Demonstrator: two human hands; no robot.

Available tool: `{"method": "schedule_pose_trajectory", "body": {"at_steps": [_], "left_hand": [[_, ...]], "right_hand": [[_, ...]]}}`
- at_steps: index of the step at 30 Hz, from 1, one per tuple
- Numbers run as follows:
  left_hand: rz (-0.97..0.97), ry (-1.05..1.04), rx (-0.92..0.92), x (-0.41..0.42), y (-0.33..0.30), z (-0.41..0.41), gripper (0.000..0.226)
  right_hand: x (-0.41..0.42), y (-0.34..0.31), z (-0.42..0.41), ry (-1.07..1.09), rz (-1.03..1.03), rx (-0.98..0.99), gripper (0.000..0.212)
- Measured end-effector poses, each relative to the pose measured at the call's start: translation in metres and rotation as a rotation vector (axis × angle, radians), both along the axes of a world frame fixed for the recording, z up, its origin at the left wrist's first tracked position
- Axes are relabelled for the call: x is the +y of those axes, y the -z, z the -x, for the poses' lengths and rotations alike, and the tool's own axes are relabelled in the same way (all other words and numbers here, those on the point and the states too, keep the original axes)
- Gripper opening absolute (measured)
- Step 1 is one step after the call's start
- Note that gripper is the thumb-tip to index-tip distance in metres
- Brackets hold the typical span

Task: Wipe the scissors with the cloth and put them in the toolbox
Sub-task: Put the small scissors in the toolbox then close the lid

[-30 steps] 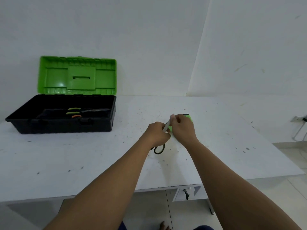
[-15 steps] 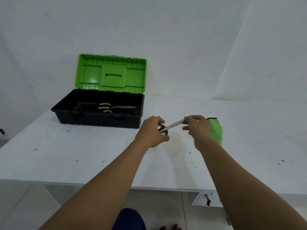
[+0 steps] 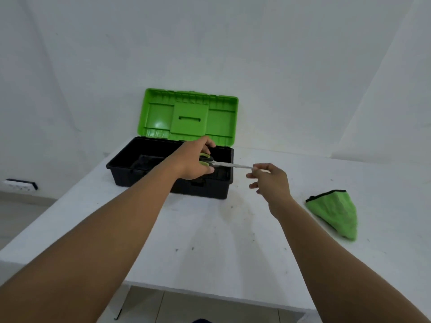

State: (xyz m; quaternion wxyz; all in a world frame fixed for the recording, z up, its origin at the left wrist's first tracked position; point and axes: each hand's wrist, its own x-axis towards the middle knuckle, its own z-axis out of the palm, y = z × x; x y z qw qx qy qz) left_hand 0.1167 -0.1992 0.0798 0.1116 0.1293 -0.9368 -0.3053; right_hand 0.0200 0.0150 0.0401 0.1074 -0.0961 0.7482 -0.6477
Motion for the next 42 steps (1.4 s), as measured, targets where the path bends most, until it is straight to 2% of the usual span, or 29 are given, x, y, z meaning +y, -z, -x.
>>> {"method": "schedule_pose_trajectory", "body": {"at_steps": [7, 9, 11, 13, 20, 34, 42], "left_hand": [[0.063, -0.072, -0.141, -0.074, 0.023, 0.029, 0.057], [0.113, -0.048, -0.244, -0.085, 0.031, 0.038, 0.057], [0.163, -0.026, -0.359, -0.092, 0.037, 0.045, 0.057], [0.197, -0.008, -0.455, -0.097, 0.04, 0.052, 0.051], [0.257, 0.108, -0.584, -0.101, 0.046, 0.071, 0.037], [0.309, 0.113, -0.621, -0.103, 0.064, 0.084, 0.032], [0.243, 0.116, -0.595, -0.119, 0.066, 0.075, 0.031]], "right_hand": [[-0.014, 0.062, -0.005, -0.072, -0.349, 0.16, 0.017], [-0.016, 0.084, -0.008, -0.115, -0.54, 0.28, 0.014], [-0.019, 0.102, -0.013, -0.138, -0.741, 0.476, 0.022], [-0.022, 0.11, -0.017, -0.15, -0.85, 0.602, 0.028], [-0.023, 0.114, -0.016, -0.138, -0.881, 0.625, 0.03], [-0.026, 0.111, -0.016, -0.133, -0.931, 0.619, 0.03], [-0.027, 0.11, -0.017, -0.129, -0.933, 0.62, 0.03]]}}
